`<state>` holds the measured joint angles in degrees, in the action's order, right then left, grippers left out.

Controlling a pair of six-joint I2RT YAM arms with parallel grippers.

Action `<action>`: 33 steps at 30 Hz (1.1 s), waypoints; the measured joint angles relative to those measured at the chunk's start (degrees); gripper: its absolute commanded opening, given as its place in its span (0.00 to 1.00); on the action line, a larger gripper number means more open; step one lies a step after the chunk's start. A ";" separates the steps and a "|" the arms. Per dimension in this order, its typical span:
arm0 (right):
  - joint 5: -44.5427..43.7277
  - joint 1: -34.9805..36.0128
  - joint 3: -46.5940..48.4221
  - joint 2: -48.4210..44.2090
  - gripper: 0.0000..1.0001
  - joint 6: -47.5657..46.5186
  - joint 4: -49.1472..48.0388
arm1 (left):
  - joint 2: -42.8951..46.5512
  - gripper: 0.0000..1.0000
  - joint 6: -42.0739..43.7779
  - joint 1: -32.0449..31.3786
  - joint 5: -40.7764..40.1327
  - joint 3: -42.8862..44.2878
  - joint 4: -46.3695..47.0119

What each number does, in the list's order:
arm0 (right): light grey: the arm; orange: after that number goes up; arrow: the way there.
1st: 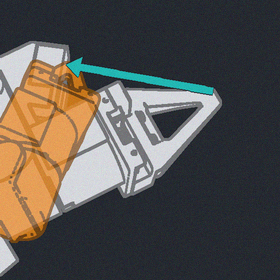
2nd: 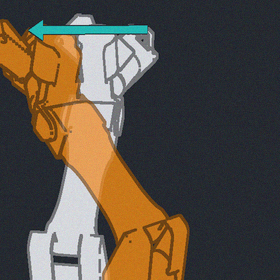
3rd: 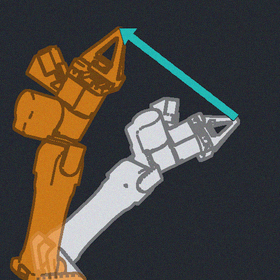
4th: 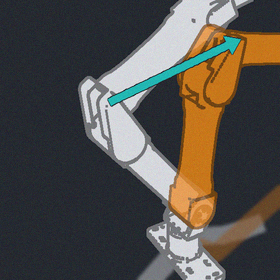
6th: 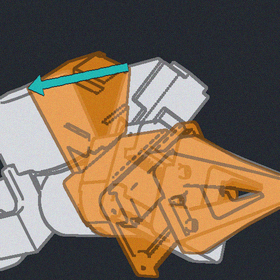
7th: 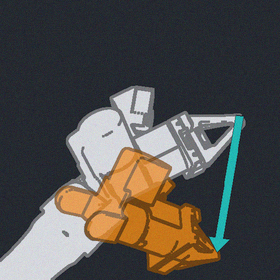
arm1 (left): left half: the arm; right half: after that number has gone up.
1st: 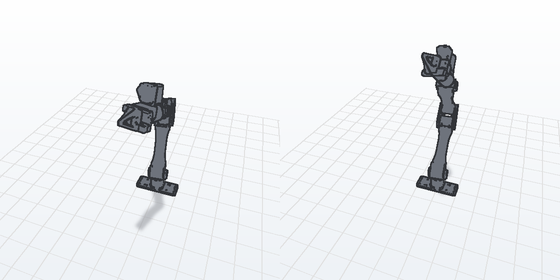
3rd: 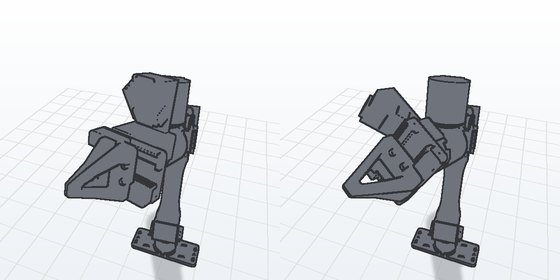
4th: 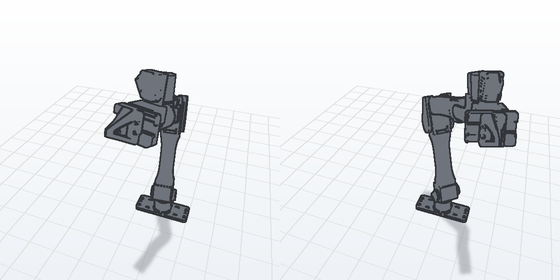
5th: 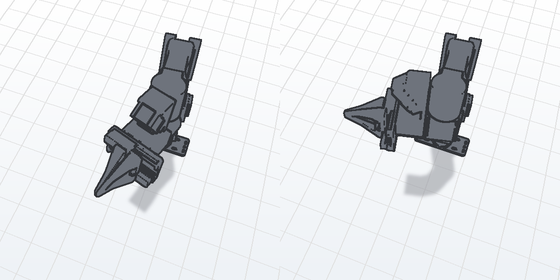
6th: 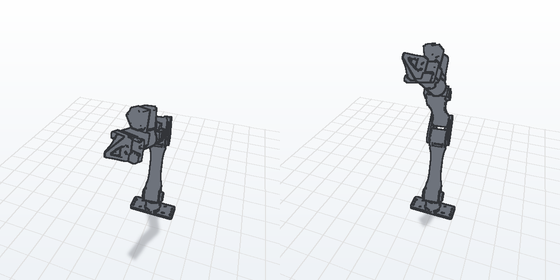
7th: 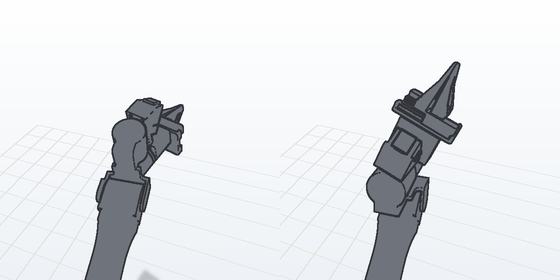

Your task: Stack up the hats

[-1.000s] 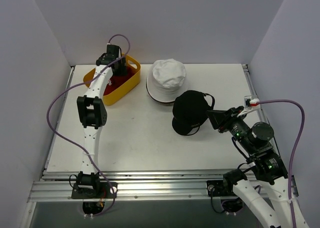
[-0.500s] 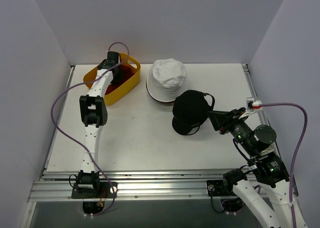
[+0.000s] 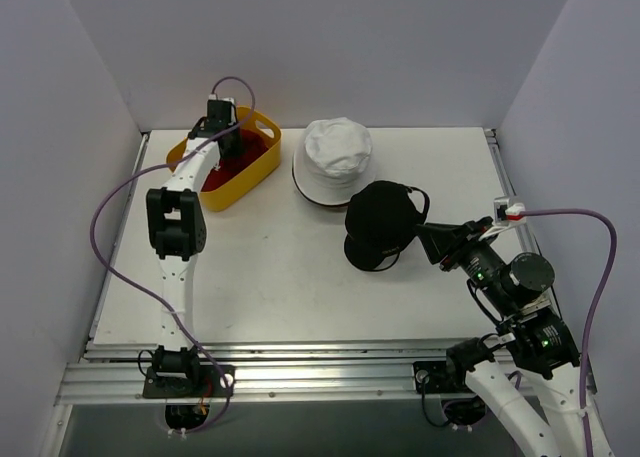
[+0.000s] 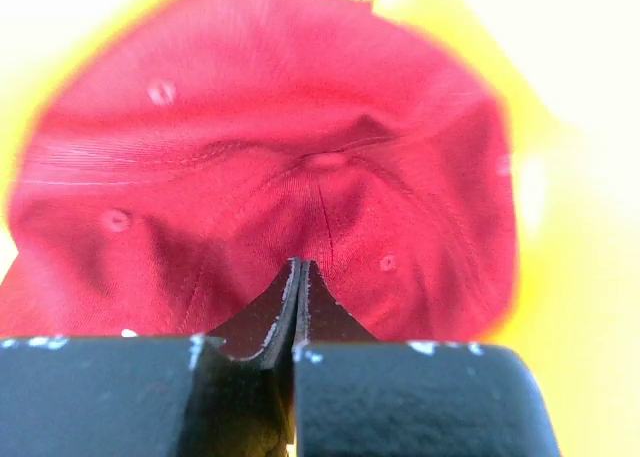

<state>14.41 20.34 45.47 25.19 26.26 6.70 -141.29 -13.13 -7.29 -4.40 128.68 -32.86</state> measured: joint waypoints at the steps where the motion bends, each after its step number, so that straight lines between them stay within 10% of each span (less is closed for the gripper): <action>1: 0.00 0.00 0.00 -0.02 0.26 -0.04 0.00 | 1.62 0.02 -0.02 -0.02 0.31 0.00 0.24; 26: -1.09 0.00 0.00 2.05 0.28 -1.05 0.04 | 30.64 0.02 0.37 -4.07 1.40 -10.82 3.39; 33: -0.28 0.02 1.31 7.10 0.42 0.00 0.00 | 42.38 0.02 0.39 -7.50 3.19 -17.44 3.17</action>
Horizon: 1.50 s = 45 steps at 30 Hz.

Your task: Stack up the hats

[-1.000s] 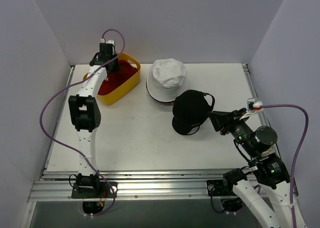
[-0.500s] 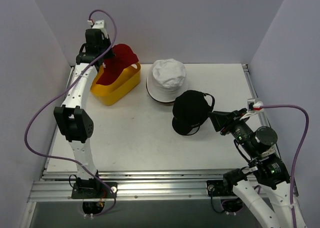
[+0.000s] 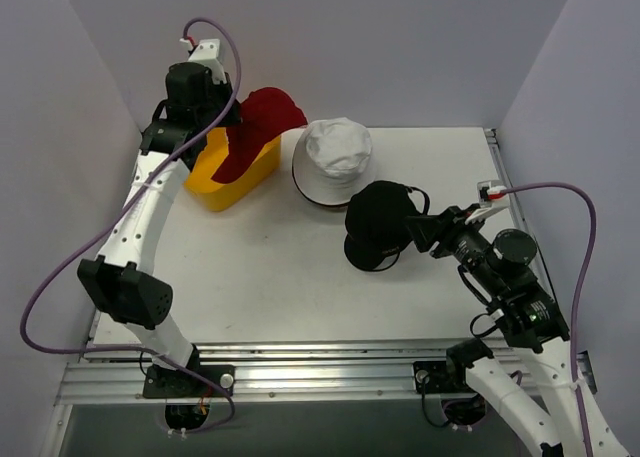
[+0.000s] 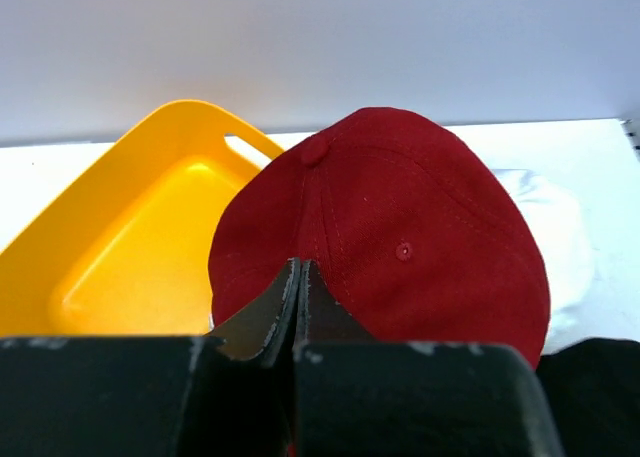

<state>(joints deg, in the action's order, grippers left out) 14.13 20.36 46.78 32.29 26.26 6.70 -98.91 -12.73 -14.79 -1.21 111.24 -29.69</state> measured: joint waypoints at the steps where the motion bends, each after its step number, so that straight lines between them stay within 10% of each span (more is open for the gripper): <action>1: 0.28 0.00 0.94 1.05 0.43 0.42 -0.04 | 1.92 0.02 0.02 -0.20 0.04 -0.81 0.00; 16: 7.34 3.61 32.54 31.89 0.63 1.31 -3.30 | 27.76 0.02 0.31 -9.55 1.68 -20.76 1.22; 32: -3.82 24.63 36.68 43.39 0.63 -0.83 1.95 | 37.62 0.02 -2.01 -15.93 4.48 -30.58 1.53; 45: -9.70 26.25 36.57 44.17 0.28 -0.72 -0.02 | 38.97 0.02 -2.91 -16.39 4.94 -32.30 3.45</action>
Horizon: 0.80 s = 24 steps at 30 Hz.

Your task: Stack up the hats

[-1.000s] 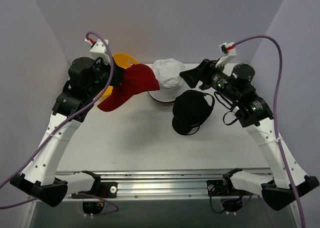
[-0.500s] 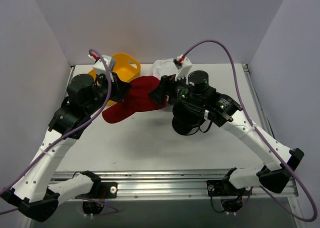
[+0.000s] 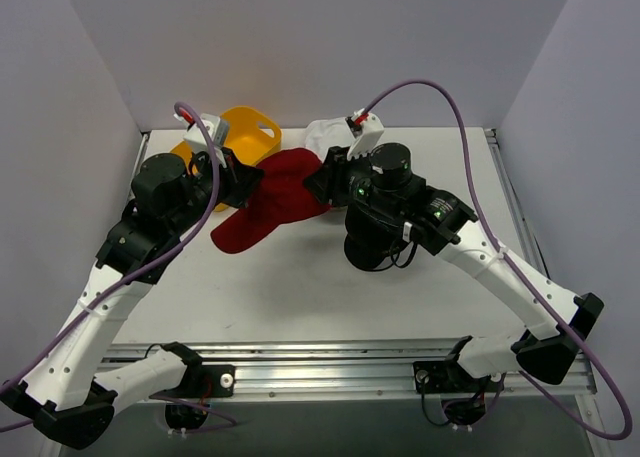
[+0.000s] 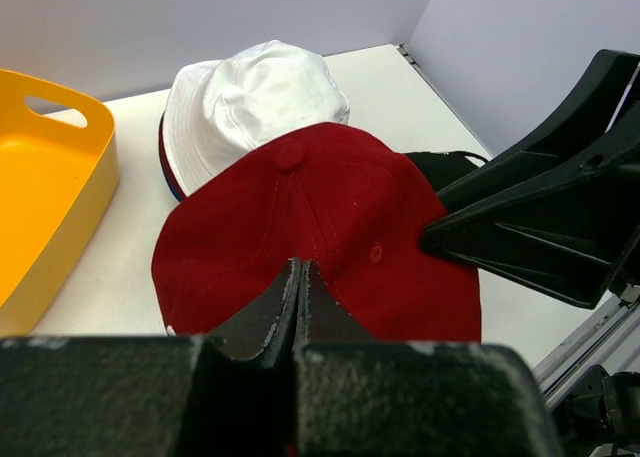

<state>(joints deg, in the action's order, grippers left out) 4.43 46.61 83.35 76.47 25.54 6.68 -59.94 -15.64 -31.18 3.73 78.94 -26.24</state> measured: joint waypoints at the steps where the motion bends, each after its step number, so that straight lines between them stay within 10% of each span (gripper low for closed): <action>1: -0.11 0.00 0.00 0.07 0.24 -0.02 0.00 | 0.04 0.02 -0.22 -0.02 0.04 -0.17 0.26; 6: -0.17 0.00 -0.52 0.26 0.00 -0.13 -0.33 | 0.24 0.02 -0.72 -0.02 0.39 -1.05 0.96; 24: -11.89 1.11 -12.20 -17.51 0.00 -19.87 -5.84 | -0.96 0.02 -1.36 -11.47 2.16 -10.01 16.52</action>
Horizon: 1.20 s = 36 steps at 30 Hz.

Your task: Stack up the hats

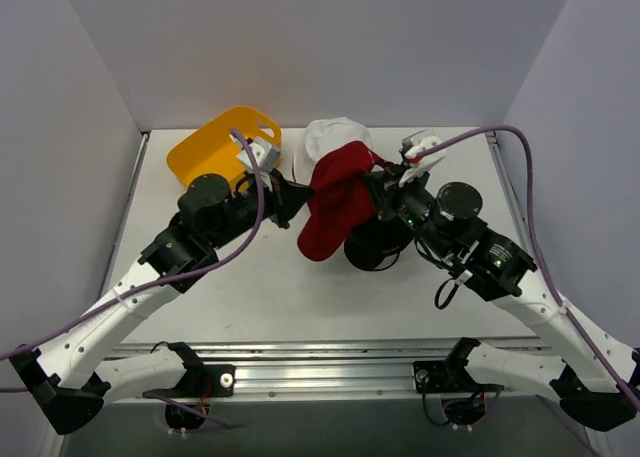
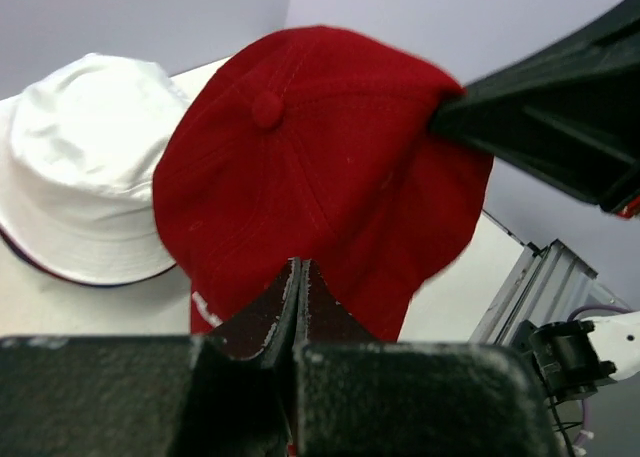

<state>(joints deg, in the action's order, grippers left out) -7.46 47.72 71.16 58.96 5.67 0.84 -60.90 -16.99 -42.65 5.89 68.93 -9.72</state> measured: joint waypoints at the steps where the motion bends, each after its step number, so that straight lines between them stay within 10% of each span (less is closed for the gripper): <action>1: -1.53 -0.04 -1.29 -1.86 0.00 -1.36 -0.44 | -1.01 0.02 0.72 -1.84 -0.79 -0.02 1.11; 17: -15.91 -0.81 -20.59 -13.70 0.00 -11.85 -5.18 | -11.21 0.02 5.66 -9.88 -8.81 -4.72 12.94; 29: -19.02 -0.81 -23.43 -15.32 0.36 -2.95 -4.39 | -13.38 0.02 5.57 -10.29 -9.88 -4.85 16.35; 36: -20.50 -0.90 -18.56 -11.74 0.41 5.14 3.67 | -15.69 0.02 5.27 -10.29 -11.82 -4.85 16.50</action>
<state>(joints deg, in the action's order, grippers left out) -27.97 46.83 52.60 47.22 10.81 4.51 -76.60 -11.73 -52.95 -5.93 64.07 6.79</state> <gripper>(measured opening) 0.397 0.032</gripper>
